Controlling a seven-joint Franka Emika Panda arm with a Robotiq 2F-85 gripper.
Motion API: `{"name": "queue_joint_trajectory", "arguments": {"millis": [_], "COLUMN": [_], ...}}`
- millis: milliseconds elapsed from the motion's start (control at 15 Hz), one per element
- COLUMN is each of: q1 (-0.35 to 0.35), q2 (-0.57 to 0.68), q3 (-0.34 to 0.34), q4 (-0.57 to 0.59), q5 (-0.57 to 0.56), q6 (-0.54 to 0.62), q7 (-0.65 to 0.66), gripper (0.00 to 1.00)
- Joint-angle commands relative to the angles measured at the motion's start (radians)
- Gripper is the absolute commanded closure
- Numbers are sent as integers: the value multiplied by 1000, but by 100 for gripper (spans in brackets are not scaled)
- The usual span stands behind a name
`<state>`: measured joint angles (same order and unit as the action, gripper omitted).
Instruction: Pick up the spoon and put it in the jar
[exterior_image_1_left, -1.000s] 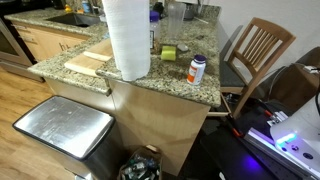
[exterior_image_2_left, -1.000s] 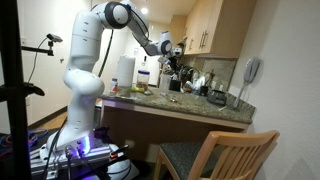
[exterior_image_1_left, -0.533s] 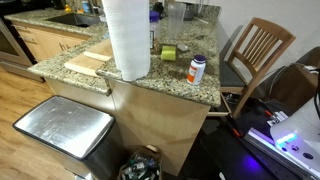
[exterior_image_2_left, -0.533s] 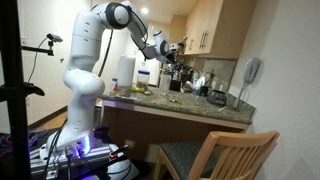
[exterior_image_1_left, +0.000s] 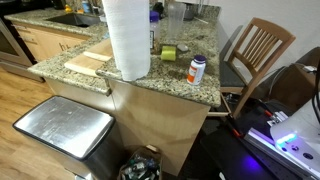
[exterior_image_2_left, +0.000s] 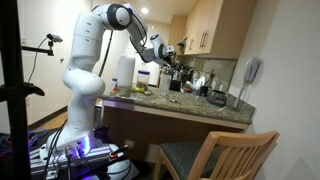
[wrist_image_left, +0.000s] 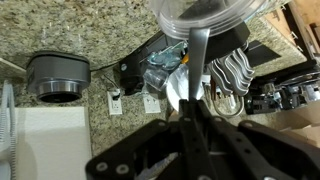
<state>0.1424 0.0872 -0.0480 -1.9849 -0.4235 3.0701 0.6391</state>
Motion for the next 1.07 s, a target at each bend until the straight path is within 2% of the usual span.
{"name": "queue_joint_trajectory", "arguments": {"millis": [0, 267, 400, 467, 733, 1000], "q1": [7, 34, 63, 35, 53, 104], "q2": [29, 62, 66, 69, 78, 93], "q3": [-18, -66, -112, -66, -95, -163], "q4": [-3, -22, -39, -13, -20, -11], "q5": [-43, -107, -135, -99, -112, -162], "q6": [97, 196, 212, 172, 190, 219], "q7": [47, 109, 130, 103, 112, 109], "gripper": [100, 100, 100, 100, 100, 100]}}
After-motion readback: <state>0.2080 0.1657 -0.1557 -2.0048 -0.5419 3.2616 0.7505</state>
